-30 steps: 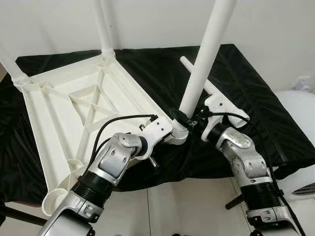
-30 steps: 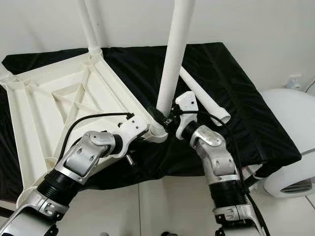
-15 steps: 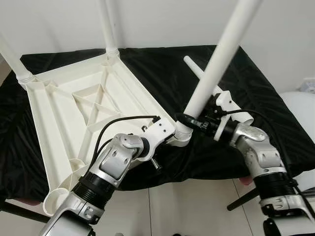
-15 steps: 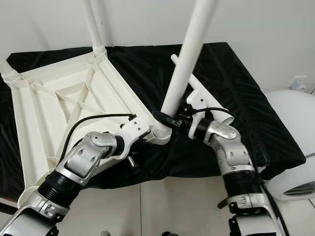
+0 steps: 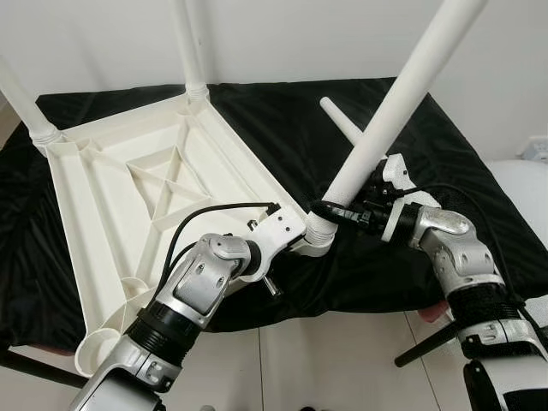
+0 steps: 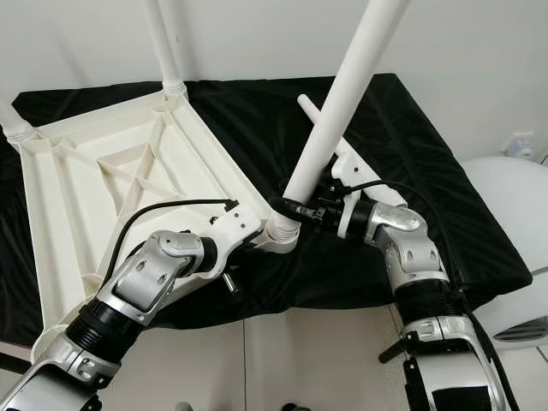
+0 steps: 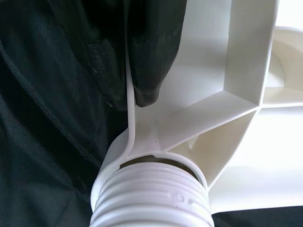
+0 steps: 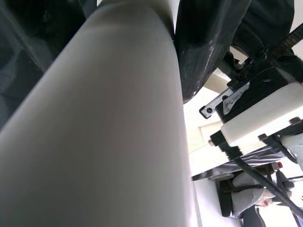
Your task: Building children table
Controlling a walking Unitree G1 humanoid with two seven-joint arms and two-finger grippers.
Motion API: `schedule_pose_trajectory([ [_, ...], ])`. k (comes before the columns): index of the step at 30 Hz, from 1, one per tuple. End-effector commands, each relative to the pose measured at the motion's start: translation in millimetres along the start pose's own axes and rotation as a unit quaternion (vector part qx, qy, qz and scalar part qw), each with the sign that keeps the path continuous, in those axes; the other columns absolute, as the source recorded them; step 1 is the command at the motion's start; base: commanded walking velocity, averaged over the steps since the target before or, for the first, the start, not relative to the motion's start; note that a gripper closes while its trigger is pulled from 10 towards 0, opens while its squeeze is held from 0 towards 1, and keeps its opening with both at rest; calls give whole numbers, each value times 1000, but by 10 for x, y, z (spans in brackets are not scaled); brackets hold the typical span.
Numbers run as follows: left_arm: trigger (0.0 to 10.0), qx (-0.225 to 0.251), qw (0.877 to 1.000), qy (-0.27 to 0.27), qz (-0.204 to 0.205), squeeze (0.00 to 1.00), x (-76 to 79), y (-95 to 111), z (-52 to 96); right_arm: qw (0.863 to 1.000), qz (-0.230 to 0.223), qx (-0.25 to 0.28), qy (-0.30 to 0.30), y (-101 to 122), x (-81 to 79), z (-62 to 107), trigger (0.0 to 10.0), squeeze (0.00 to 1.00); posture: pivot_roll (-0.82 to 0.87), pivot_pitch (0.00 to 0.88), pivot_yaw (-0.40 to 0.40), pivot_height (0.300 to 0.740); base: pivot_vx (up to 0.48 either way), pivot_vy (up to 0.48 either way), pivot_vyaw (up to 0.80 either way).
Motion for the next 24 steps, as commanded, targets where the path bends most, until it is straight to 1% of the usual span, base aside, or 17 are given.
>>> schedule_pose_trajectory([
  [1, 10000, 38, 998, 46, -19, 0, -141, 228, 112, 997, -27, -55, -38, -336, 88, 72, 10000, 0, -61, 158, 18, 740, 0, 0, 0],
  [5, 10000, 39, 998, 50, -17, 0, -151, 232, 113, 998, -28, -48, -39, -317, 87, 22, 10000, 0, -61, 158, 18, 740, 0, 0, 0],
  [6, 10000, 39, 998, 51, -17, 0, -155, 234, 116, 998, -27, -40, -40, -296, 89, -2, 10000, 0, -56, 158, 14, 740, 0, 0, 0],
  [8, 10000, 39, 998, 53, -13, 0, -159, 224, 129, 998, -42, 0, -52, -184, 117, -23, 10000, 0, -52, 158, 16, 740, 0, 0, 0],
  [11, 10000, 39, 998, 53, -11, 0, -160, 215, 136, 997, -50, 11, -58, -148, 138, -12, 10000, 0, -53, 158, 17, 740, 0, 0, 0],
  [12, 10000, 40, 998, 53, -8, 973, -161, 211, 141, 997, -46, 12, -58, -140, 139, -5, 10000, 0, -56, 159, 21, 740, 0, 0, 0],
  [13, 10000, 42, 998, 50, 1, 973, -160, 208, 143, 997, -43, 12, -57, -139, 138, 1, 10000, 0, -57, 158, 21, 740, 0, 0, 0],
  [14, 10000, 47, 998, 45, 5, 1000, -155, 223, 150, 997, -44, 16, -59, -127, 145, 10, 10000, 0, -61, 159, 24, 740, 0, 0, 0],
  [17, 10000, 55, 998, 39, 9, 1000, -160, 252, 162, 997, -45, 22, -63, -107, 162, 19, 10000, 0, -64, 159, 28, 740, 0, 0, 0],
  [20, 10000, 59, 997, 43, -7, 1000, -226, 305, 188, 996, -47, 32, -65, -68, 172, 12, 10000, 0, -64, 157, 30, 740, 0, 0, 0],
  [21, 10000, 59, 997, 43, -7, 1000, -226, 305, 188, 996, -47, 32, -65, -68, 172, 12, 10000, 0, -64, 157, 30, 740, 0, 0, 0],
  [22, 10000, 61, 997, 45, -17, 1000, -255, 331, 208, 996, -49, 37, -67, -45, 178, 7, 10000, 0, -64, 157, 30, 740, 0, 0, 0],
  [23, 10000, 68, 997, 42, -13, 0, -274, 368, 238, 995, -53, 47, -71, -3, 194, 5, 10000, 0, -63, 155, 30, 740, 0, 0, 0],
  [24, 10000, 73, 997, 39, -9, 0, -282, 393, 262, 994, -55, 54, -73, 26, 206, 3, 10000, 0, -63, 155, 30, 740, 0, 0, 0],
])
Point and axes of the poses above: a point about 5 cm out from each wrist's last joint towards the gripper, its own z axis pointing back from the gripper into the wrist, its own y axis along the axis of the wrist's last joint, x = y × z, the point moved 6 cm from there along -z, pointing out of the wrist towards the gripper, and after that the axes turned 8 degrees about -z, right-handed, at the moved point
